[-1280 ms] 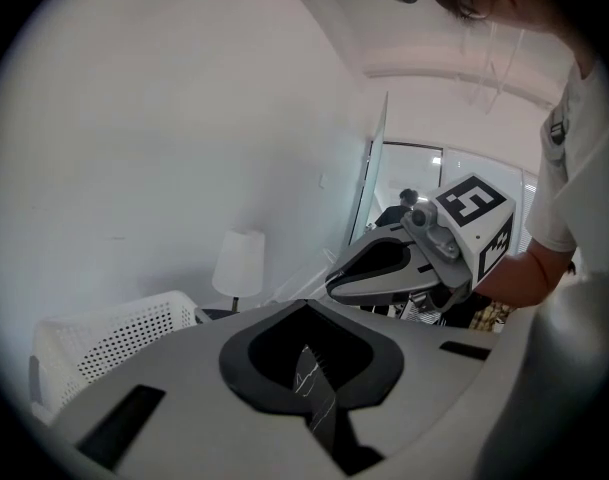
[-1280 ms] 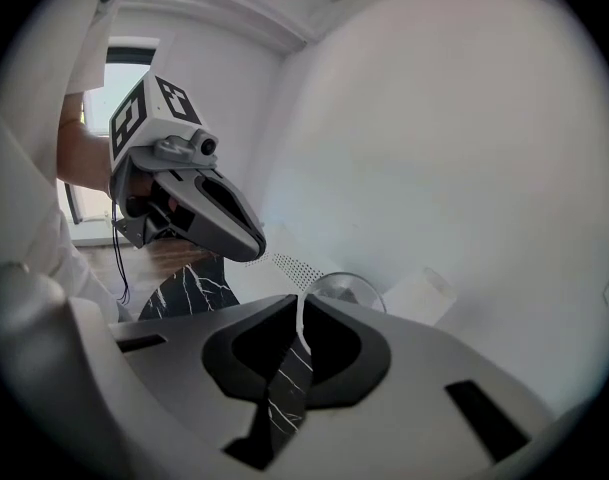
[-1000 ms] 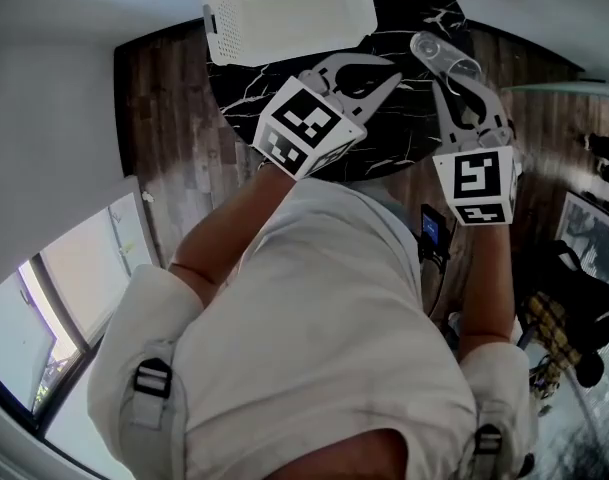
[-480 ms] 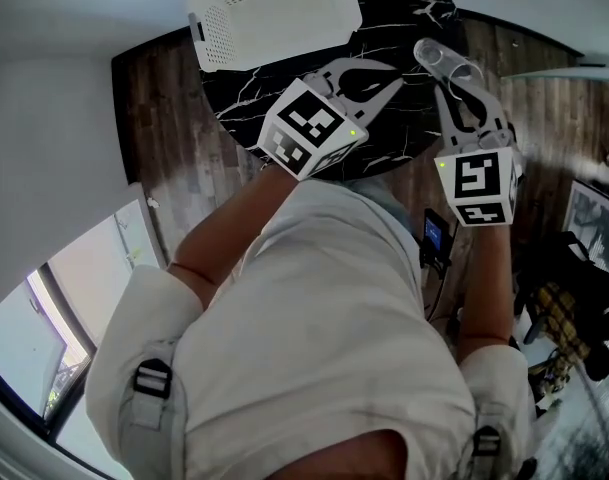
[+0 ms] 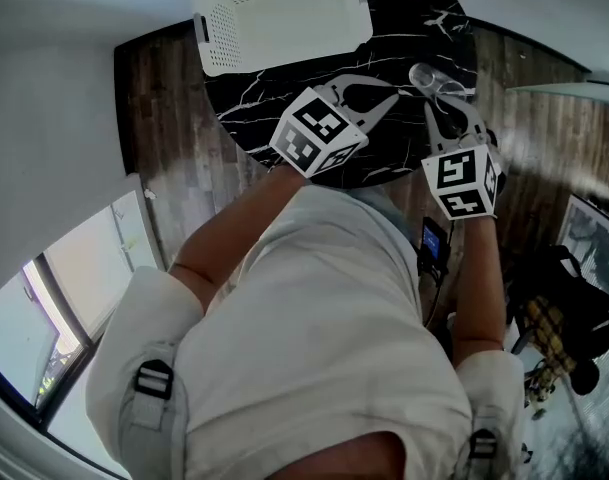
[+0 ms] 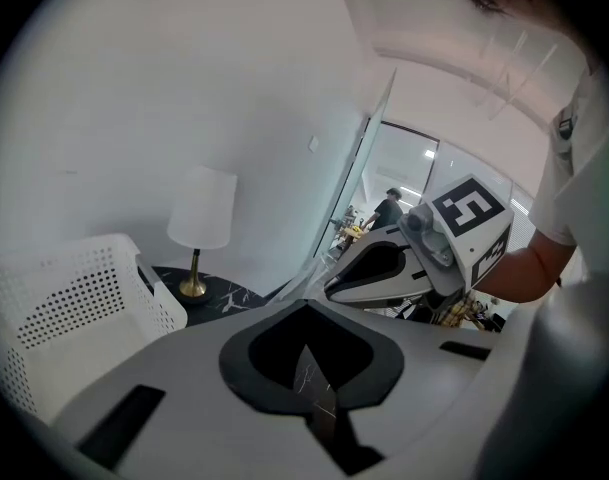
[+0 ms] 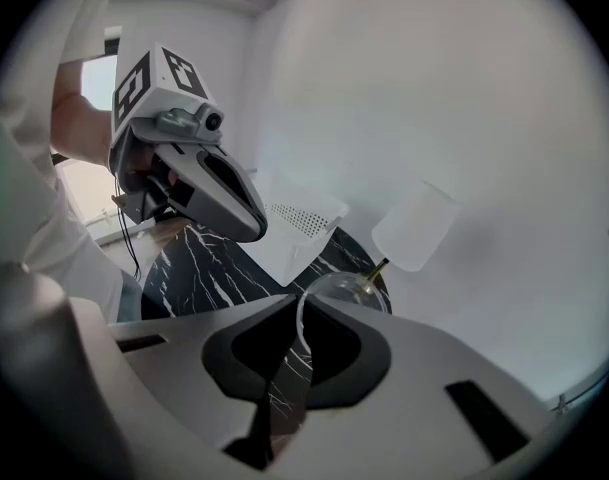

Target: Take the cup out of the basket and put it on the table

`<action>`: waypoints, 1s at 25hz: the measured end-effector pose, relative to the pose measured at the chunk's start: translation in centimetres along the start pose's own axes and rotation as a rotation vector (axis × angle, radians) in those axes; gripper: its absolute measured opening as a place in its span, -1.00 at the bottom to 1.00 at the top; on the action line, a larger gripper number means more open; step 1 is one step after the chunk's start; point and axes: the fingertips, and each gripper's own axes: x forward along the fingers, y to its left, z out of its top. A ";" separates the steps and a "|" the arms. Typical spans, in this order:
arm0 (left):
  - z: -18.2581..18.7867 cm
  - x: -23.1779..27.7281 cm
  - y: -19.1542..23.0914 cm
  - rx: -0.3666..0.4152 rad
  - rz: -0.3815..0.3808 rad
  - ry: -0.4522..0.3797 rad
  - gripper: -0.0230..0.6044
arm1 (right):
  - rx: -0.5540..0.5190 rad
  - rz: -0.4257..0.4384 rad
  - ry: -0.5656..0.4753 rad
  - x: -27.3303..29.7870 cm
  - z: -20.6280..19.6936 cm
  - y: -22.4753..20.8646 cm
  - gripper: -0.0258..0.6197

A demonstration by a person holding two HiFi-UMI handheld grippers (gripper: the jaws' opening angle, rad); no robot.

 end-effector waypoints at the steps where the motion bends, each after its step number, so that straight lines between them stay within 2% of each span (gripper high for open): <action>1: -0.5 0.4 0.4 -0.014 -0.001 0.006 -0.91 | -0.001 0.010 0.015 0.6 -0.5 0.0 -0.84; 13: -4.3 4.5 4.8 -0.121 -0.020 0.064 -0.91 | -0.017 0.103 0.181 7.9 -5.6 -0.3 -0.84; 20: -7.1 6.3 7.0 -0.135 -0.032 0.126 -0.91 | -0.029 0.158 0.254 11.1 -7.7 0.8 -0.84; 25: -8.5 7.3 8.2 -0.170 -0.035 0.140 -0.91 | -0.058 0.182 0.294 13.2 -8.8 1.4 -0.84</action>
